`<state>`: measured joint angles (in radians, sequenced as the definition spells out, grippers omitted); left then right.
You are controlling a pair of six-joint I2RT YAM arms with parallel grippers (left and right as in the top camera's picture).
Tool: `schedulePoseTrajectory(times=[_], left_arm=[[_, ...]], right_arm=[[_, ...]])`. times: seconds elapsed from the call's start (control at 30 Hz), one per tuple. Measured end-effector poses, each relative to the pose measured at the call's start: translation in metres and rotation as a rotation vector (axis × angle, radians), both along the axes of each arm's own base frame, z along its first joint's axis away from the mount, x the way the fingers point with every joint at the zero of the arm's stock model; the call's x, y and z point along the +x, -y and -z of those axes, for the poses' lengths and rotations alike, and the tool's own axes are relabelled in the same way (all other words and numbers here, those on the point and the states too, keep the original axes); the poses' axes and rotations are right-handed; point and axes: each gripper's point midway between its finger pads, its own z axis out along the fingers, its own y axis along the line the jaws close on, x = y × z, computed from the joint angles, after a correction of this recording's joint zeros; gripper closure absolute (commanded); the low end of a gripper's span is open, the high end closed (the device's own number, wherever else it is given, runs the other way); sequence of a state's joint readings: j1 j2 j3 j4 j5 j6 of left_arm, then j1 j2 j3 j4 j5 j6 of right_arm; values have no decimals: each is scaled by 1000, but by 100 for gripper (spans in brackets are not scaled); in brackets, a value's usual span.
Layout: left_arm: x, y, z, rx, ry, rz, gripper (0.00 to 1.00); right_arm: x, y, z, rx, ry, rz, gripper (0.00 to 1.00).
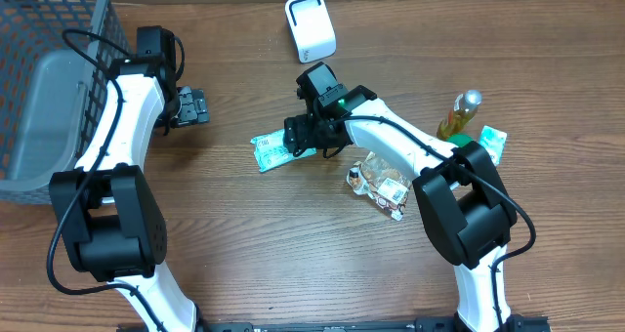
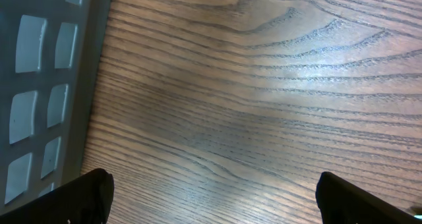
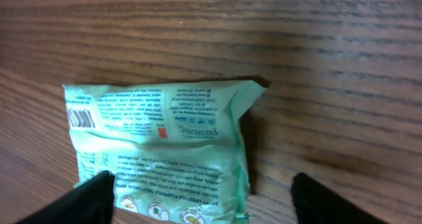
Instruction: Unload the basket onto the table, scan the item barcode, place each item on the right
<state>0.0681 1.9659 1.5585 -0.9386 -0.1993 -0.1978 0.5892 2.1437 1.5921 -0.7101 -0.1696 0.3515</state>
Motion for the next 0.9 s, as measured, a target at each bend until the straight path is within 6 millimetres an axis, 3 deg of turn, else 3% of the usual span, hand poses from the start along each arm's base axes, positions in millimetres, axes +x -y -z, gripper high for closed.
schedulePoseTrajectory(times=[0.23, 0.9], left_arm=[[0, 0, 0, 0, 0, 0, 0], [0, 0, 0, 0, 0, 0, 0]], right_arm=[[7, 10, 1, 9, -18, 71, 49], [-3, 1, 6, 69, -83, 60, 53]])
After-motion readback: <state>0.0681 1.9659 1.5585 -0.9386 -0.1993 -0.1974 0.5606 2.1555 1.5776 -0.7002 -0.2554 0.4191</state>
